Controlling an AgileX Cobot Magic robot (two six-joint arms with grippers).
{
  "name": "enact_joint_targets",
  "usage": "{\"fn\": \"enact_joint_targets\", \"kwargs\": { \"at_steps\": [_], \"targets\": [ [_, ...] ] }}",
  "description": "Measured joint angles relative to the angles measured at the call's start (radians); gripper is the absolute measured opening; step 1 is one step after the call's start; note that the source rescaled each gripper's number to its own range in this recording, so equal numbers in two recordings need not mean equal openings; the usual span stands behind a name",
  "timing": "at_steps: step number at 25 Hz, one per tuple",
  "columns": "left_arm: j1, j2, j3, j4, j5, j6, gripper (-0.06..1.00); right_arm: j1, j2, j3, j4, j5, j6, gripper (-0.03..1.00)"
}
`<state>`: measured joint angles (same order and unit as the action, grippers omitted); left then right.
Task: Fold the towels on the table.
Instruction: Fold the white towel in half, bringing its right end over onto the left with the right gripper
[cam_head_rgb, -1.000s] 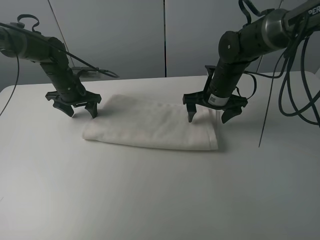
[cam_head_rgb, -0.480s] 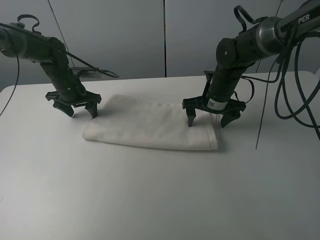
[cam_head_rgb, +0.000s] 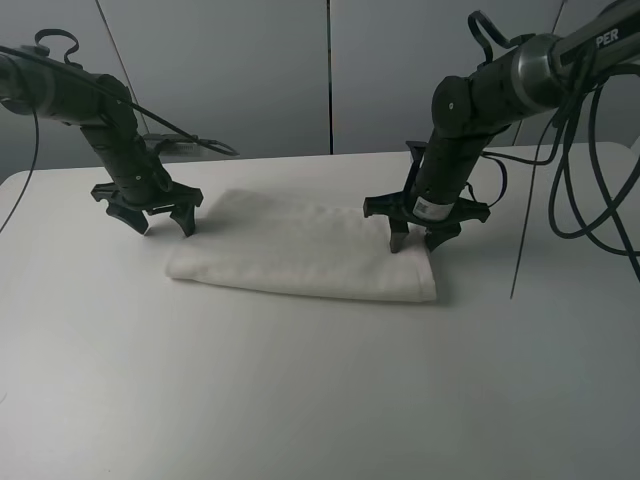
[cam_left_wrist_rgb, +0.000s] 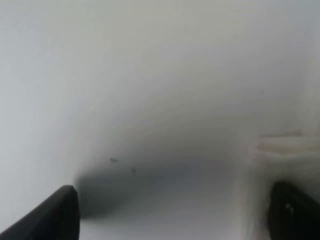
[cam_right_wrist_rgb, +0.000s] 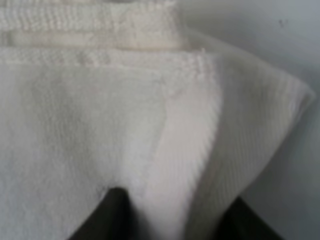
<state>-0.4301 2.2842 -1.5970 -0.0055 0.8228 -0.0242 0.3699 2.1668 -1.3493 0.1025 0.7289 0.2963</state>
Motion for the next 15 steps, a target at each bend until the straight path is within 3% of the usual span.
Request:
{"fn": "enact_joint_targets", "kwargs": {
  "at_steps": [3, 11, 15],
  "targets": [
    [0.0, 0.0, 0.0, -0.004, 0.0, 0.0, 0.98, 0.0, 0.0, 0.0, 0.032, -0.008, -0.037, 0.01],
    [0.0, 0.003, 0.0, -0.016, -0.002, 0.0, 0.98, 0.0, 0.002, 0.0, 0.179, -0.033, -0.171, 0.0],
    [0.0, 0.003, -0.002, -0.016, -0.002, 0.005, 0.98, 0.0, 0.004, 0.0, 0.199, -0.035, -0.198, 0.0]
  ]
}}
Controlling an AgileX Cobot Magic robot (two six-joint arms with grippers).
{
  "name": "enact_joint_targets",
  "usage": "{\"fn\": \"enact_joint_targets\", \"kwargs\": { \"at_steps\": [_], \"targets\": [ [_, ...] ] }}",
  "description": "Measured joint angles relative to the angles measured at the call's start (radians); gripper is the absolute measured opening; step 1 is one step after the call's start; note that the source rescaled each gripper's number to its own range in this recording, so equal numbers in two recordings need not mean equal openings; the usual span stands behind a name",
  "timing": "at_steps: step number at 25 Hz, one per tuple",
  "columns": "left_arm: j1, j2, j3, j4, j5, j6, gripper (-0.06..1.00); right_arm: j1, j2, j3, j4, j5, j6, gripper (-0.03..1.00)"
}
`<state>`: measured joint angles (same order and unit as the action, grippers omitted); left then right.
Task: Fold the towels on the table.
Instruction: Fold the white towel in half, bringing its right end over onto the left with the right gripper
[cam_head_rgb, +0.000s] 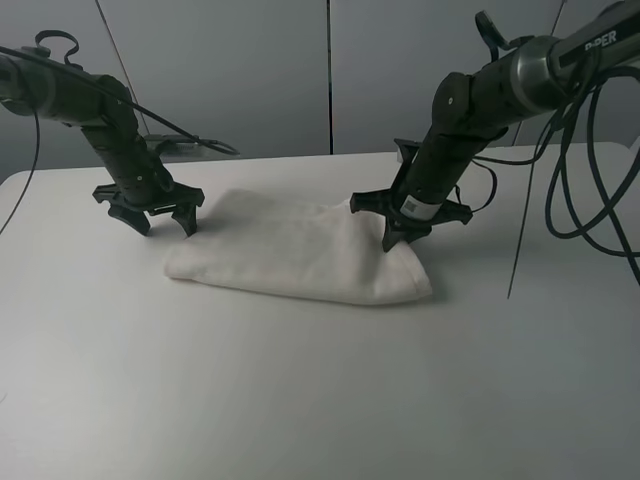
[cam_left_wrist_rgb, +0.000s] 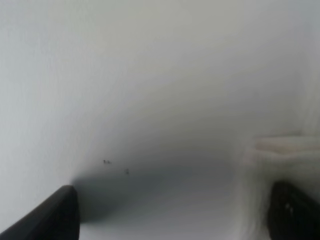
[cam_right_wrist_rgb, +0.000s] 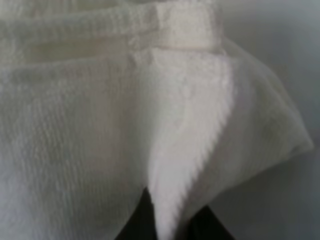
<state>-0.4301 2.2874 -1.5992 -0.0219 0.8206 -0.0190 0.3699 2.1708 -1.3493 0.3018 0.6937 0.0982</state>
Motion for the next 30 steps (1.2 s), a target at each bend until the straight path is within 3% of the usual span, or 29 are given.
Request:
{"fn": "enact_joint_targets", "kwargs": {
  "at_steps": [18, 22, 30],
  "targets": [
    [0.0, 0.0, 0.0, -0.002, 0.018, 0.003, 0.98, 0.0, -0.175, 0.0, 0.039, 0.091, -0.038, 0.0],
    [0.0, 0.0, 0.0, -0.002, 0.022, 0.003, 0.98, 0.0, -0.21, 0.0, 0.145, 0.096, -0.078, 0.0],
    [0.0, 0.0, 0.0, -0.004, 0.025, 0.003, 0.98, 0.0, -0.214, 0.0, 0.533, 0.086, -0.295, 0.0]
  ]
}}
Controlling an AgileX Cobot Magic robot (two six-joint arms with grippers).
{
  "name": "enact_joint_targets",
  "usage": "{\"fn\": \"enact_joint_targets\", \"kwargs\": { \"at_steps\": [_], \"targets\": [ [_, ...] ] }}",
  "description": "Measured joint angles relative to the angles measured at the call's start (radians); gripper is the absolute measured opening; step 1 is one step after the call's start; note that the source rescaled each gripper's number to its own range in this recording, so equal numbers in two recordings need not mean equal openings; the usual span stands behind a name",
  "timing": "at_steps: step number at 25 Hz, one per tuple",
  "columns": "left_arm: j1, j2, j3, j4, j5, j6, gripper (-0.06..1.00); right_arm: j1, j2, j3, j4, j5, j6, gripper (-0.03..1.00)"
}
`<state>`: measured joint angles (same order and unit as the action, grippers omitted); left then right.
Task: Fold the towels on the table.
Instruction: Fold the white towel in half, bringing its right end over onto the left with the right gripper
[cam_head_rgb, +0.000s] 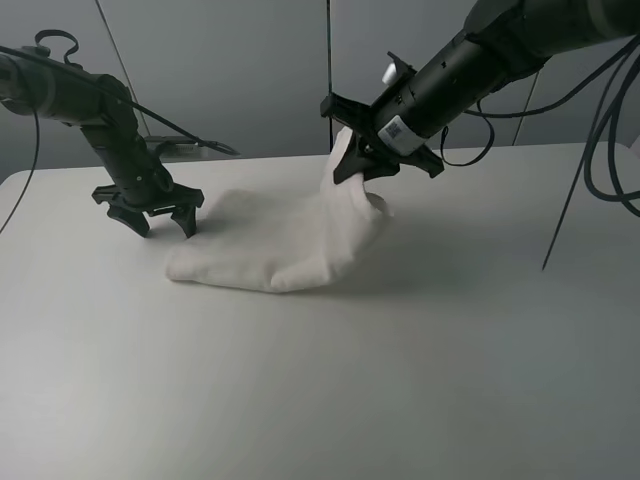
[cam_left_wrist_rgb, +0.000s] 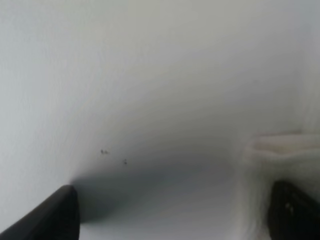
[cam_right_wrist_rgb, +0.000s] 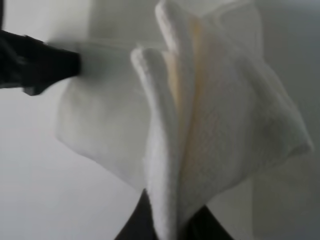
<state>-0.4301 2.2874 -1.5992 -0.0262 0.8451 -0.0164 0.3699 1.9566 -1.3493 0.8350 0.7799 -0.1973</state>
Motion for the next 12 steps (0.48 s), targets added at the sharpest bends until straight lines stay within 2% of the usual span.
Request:
{"fn": "enact_joint_targets", "kwargs": {
  "at_steps": [3, 5, 9, 12],
  "targets": [
    [0.0, 0.0, 0.0, 0.0, 0.002, 0.0, 0.98, 0.0, 0.0, 0.0, 0.134, -0.014, -0.081, 0.0],
    [0.0, 0.0, 0.0, -0.002, 0.002, 0.0, 0.98, 0.015, 0.0, 0.0, 0.189, -0.039, -0.118, 0.0],
    [0.0, 0.0, 0.0, -0.002, 0.002, 0.0, 0.98, 0.075, 0.0, 0.0, 0.221, -0.103, -0.148, 0.0],
    [0.0, 0.0, 0.0, -0.01, 0.002, 0.009, 0.98, 0.096, 0.015, -0.027, 0.238, -0.101, -0.155, 0.0]
  ]
}}
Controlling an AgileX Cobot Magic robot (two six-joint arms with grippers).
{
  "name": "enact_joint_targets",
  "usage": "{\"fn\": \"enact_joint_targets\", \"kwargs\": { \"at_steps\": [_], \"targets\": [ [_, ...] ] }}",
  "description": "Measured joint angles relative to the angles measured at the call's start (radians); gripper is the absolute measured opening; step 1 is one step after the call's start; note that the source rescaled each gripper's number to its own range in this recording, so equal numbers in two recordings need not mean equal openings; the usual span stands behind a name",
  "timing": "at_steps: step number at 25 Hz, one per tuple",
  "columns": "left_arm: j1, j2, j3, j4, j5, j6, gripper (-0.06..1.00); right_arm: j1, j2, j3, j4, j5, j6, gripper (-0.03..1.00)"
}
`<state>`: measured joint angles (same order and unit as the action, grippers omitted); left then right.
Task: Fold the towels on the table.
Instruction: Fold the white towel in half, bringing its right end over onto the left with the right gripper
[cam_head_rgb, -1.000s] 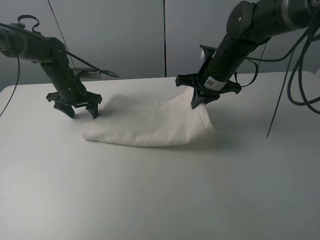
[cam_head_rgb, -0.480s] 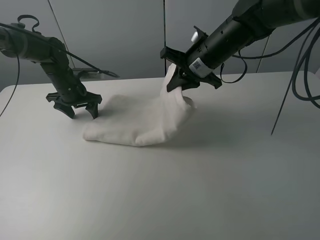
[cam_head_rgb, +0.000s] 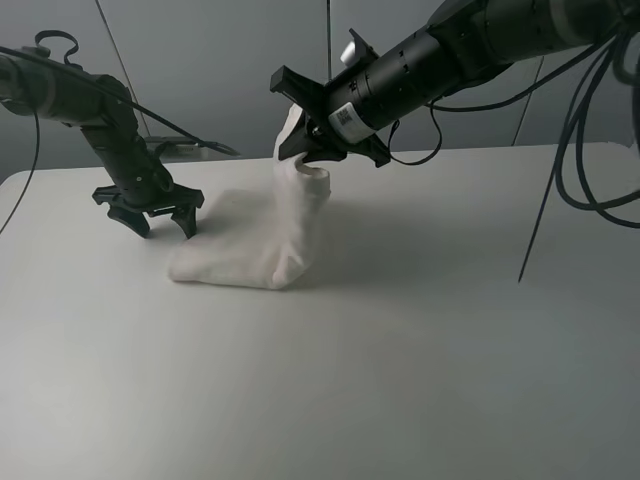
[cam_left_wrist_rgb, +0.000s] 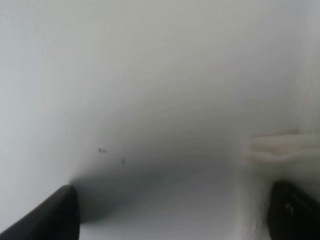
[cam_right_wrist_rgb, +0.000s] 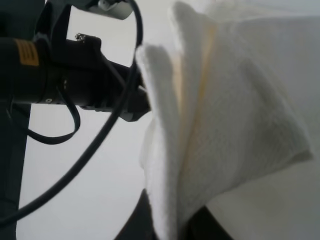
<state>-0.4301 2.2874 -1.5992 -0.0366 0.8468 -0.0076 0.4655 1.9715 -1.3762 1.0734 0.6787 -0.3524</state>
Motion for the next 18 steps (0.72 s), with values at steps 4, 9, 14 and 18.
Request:
{"fn": "enact_joint_targets", "kwargs": {
  "at_steps": [4, 9, 14, 18],
  "targets": [
    [0.0, 0.0, 0.0, -0.011, 0.002, 0.008, 0.98, 0.002, 0.051, -0.063, 0.052, 0.024, -0.003, 0.0],
    [0.0, 0.0, 0.0, -0.013, 0.002, 0.008, 0.98, 0.03, 0.102, -0.128, 0.077, 0.028, -0.003, 0.0],
    [0.0, 0.0, 0.0, -0.015, 0.002, 0.008, 0.98, 0.047, 0.154, -0.173, 0.121, 0.031, -0.005, 0.0],
    [0.0, 0.0, 0.0, -0.015, 0.002, 0.008, 0.98, 0.06, 0.173, -0.178, 0.145, 0.021, -0.021, 0.0]
  ]
}}
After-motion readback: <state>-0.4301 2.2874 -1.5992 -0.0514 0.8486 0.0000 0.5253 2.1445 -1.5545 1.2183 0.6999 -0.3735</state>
